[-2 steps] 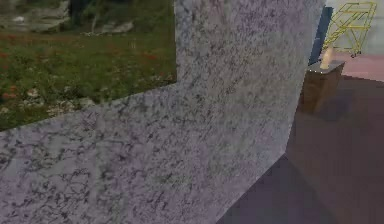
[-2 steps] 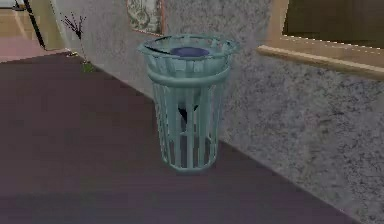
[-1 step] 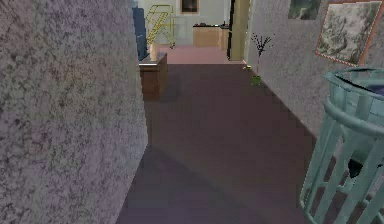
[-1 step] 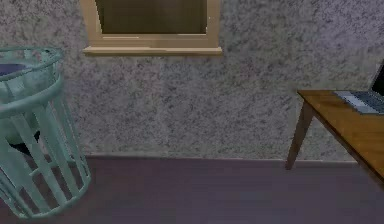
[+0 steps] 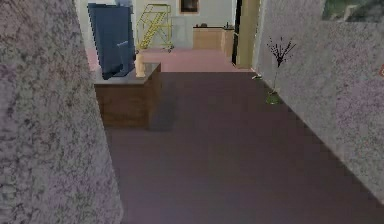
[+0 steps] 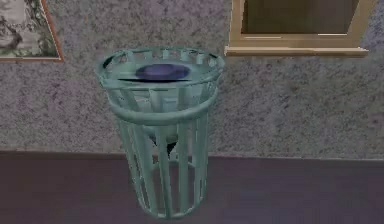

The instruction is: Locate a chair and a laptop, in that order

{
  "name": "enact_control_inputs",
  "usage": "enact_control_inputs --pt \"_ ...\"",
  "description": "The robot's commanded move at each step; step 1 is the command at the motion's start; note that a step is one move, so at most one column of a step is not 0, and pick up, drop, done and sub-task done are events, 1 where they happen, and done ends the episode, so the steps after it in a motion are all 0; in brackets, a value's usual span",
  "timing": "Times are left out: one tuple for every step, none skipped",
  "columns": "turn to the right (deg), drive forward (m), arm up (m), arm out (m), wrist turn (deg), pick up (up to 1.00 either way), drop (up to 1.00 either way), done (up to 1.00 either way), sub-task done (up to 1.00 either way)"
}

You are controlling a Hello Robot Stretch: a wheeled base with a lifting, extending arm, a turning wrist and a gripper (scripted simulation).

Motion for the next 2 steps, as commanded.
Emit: enact_control_inputs --pt "0.0 1.00 0.00 0.00 0.0 0.00 0.00 0.00 0.00" --pt "0.0 1.00 0.00 0.00 0.0 0.00 0.00 0.00 0.00"
